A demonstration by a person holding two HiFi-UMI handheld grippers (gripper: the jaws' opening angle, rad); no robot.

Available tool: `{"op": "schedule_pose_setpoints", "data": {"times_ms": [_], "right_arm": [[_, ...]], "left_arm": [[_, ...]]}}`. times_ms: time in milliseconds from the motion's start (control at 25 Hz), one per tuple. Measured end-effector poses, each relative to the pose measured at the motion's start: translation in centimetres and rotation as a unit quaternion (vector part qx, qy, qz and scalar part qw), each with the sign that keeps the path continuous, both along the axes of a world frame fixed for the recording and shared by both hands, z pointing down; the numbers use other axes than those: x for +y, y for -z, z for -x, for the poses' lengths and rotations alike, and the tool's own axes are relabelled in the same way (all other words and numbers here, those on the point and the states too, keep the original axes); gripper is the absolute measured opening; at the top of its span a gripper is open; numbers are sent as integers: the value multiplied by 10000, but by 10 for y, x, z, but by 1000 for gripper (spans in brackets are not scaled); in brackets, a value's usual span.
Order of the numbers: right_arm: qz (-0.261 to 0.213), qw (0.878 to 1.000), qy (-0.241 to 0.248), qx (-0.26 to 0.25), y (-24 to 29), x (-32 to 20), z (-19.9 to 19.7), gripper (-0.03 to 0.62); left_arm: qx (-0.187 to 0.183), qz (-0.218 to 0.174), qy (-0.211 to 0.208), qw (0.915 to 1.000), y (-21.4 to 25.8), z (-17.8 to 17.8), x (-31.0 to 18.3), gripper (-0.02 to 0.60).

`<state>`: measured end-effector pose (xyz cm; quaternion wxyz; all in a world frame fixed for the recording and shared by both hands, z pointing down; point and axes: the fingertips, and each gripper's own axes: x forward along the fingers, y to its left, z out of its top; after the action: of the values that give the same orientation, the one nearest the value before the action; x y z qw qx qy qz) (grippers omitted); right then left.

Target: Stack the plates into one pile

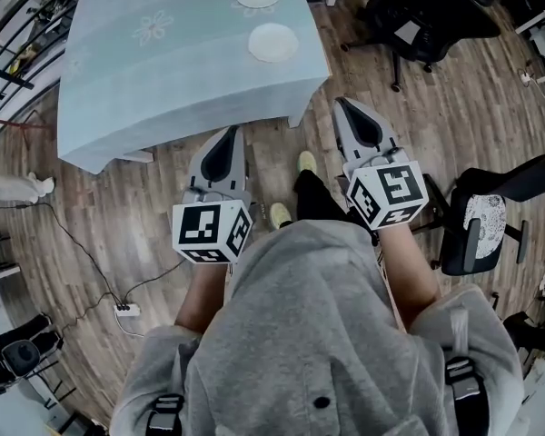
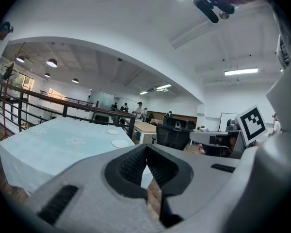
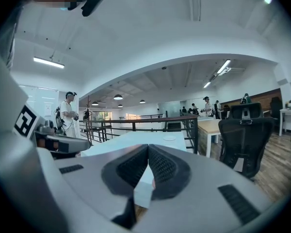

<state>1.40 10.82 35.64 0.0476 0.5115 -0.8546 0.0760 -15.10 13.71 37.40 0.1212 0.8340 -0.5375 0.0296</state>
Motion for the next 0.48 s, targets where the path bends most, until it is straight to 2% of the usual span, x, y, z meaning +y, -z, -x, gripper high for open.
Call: {"op": "schedule_pose_setpoints", "data": {"times_ms": [480], "right_arm": [[-26,9999,24,136,0,-13,3,26]], "left_arm": [[13,-18,34,10000,-1,6,-11,17]]}}
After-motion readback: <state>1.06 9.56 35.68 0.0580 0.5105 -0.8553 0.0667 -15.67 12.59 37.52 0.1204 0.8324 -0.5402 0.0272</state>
